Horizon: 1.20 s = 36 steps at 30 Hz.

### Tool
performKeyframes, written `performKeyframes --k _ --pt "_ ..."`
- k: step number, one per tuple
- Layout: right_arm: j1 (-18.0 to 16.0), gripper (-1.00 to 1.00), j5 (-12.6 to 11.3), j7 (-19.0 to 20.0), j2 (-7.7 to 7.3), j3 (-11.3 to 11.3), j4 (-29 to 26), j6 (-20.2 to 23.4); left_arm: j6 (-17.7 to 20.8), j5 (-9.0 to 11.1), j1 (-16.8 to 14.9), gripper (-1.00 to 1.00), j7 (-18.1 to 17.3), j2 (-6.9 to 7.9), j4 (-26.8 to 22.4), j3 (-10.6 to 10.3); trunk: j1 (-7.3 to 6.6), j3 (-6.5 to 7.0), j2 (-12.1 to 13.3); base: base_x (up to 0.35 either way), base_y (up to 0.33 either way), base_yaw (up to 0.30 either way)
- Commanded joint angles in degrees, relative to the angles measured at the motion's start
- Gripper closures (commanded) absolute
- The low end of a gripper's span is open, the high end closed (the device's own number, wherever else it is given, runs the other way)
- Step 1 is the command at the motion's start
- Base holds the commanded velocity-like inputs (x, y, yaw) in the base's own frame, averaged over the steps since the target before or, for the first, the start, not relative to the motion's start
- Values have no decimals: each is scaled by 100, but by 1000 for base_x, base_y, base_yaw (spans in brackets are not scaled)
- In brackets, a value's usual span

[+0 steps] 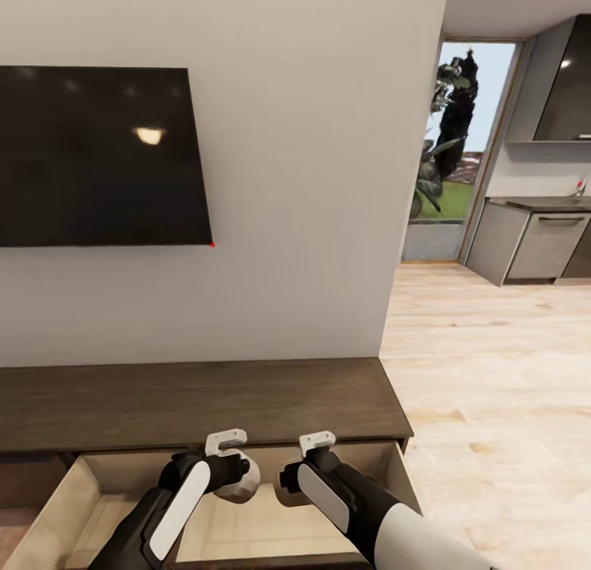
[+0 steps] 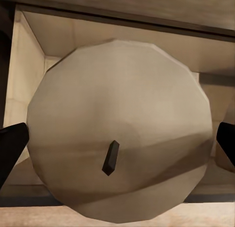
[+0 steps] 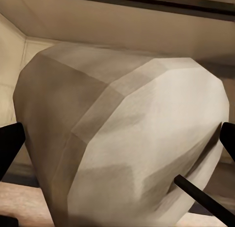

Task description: Place each of the two pumpkins and all three candles from the living room inside a cabinet in the living room (use any cabinet), then make sure every cabinet is closed, and position the cauldron so it is next to a table in the living room.

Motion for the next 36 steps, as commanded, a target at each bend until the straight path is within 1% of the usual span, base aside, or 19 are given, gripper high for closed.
performKeyframes --k 1,6,12,23,27,33,36 --pt "-8 100 -46 -50 0 22 -2 2 6 52 -5 100 69 7 -8 -18 22 -24 -45 0 0 0" --pt "-8 100 -42 -53 0 23 2 -1 -2 40 -5 100 76 -2 -9 -21 132 -114 -246 0 0 0" --pt "-8 100 -37 -56 0 23 -4 -2 -14 -63 -5 100 176 -14 -7 -31 264 -222 -486 0 0 0" --pt "-8 100 -19 -57 0 23 -21 -6 -60 -105 -5 100 241 -16 -6 -28 505 -419 -927 0 0 0" --pt "-8 100 -7 -57 0 23 -29 -26 -73 -167 -5 100 244 -18 -6 -29 593 -491 -1088 0 0 0" --pt "-8 100 21 -65 0 23 -49 -155 -83 -331 -5 100 245 -20 35 -23 725 -599 -1328 0 0 0" --pt "-8 100 22 -65 0 23 -50 -219 -82 -365 -5 100 245 -19 61 -23 791 -653 -1449 0 0 0"
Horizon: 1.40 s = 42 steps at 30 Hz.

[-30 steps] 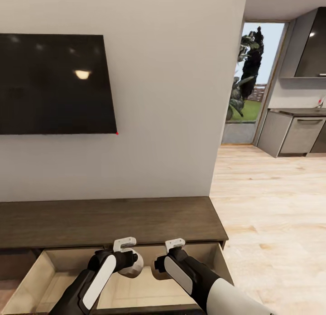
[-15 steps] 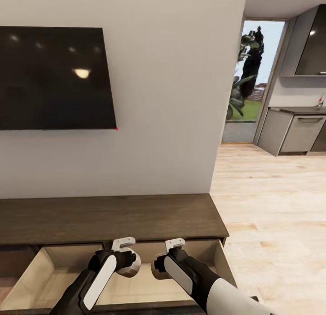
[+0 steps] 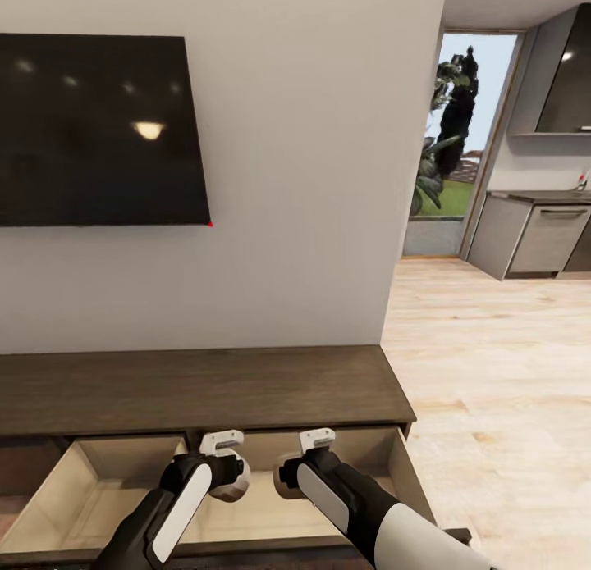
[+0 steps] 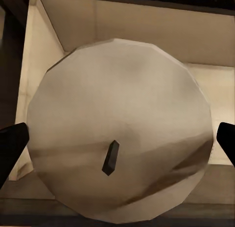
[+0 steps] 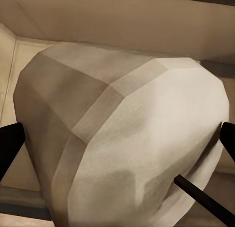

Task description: Place each of the two pumpkins and all three candles from the living room inside a cabinet in the living room (use any cabinet), then make sure every cabinet is closed, and position the cauldron so it is next to a table in the living room.

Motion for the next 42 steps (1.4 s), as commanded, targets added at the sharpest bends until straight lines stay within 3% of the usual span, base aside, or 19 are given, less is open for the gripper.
performKeyframes --k 1,10,19,42 --pt "-7 100 -42 -48 0 20 -4 -9 6 47 -5 100 68 6 -3 -18 22 -24 -45 0 0 0" --pt "-7 100 -42 -48 0 20 30 -234 -30 26 -6 100 75 6 28 -18 219 -186 -406 0 0 0" --pt "-7 100 -66 -48 0 20 32 -352 -389 -119 -6 100 76 5 113 -18 417 -347 -767 0 0 0" --pt "-7 100 -79 -48 0 20 6 -364 -407 -166 -5 100 68 6 120 -27 922 -760 -1689 0 0 0"
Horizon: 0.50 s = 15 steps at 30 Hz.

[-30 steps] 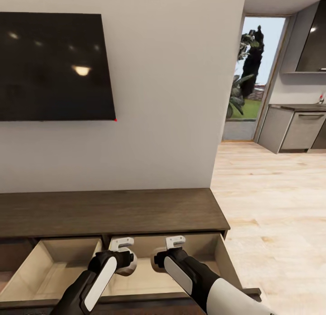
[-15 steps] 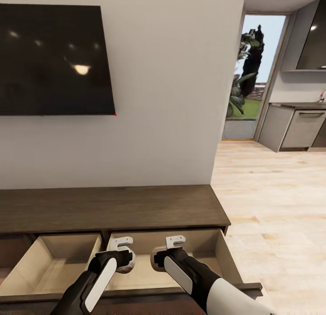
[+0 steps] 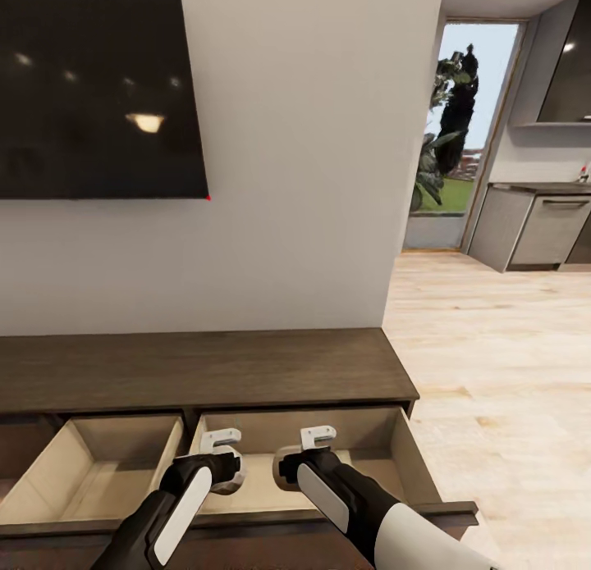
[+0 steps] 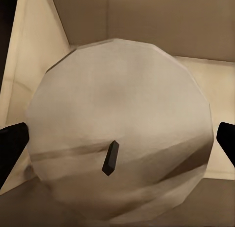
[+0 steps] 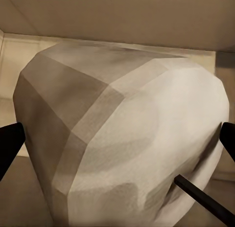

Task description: Place each of the two pumpkins and all three candles from the living room inside a cabinet in the living room (use any cabinet), then make sure every cabinet is closed, and position the cauldron so it is next to a table in the living room.

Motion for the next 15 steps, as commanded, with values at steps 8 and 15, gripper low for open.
performKeyframes --k 8,15 --pt "-8 100 -29 -45 0 20 -13 10 8 49 -5 100 67 6 -8 -19 175 -150 -325 0 0 0" --pt "-8 100 -29 -45 0 20 -14 10 8 55 -5 100 63 6 -8 -19 329 -275 -606 0 0 0"
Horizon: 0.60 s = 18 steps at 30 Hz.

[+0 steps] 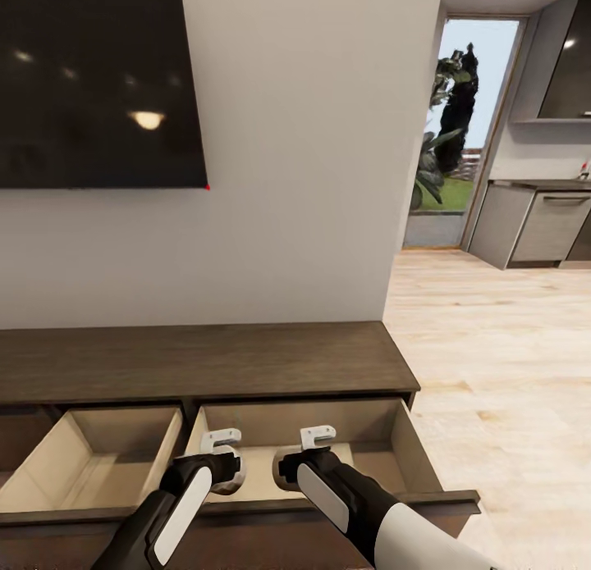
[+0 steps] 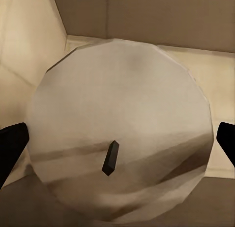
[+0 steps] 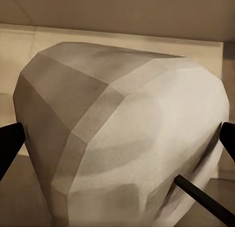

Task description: Place each of the two pumpkins and all three candles from the living room inside a cabinet in the living room (use any cabinet), then make sure every cabinet is closed, and position the cauldron so it is next to a table in the living room.

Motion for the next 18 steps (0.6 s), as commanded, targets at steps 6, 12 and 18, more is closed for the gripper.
performKeyframes --k 6,12,18 --pt "-8 100 -29 -45 0 20 -5 10 8 50 -5 100 66 6 -8 -19 65 -60 -125 0 0 0" --pt "-8 100 -30 -45 0 20 -5 10 8 50 -5 100 66 6 -8 -19 65 -60 -125 0 0 0" --pt "-8 100 -31 -45 0 20 -10 10 8 46 -5 100 66 6 -8 -19 65 -60 -125 0 0 0"
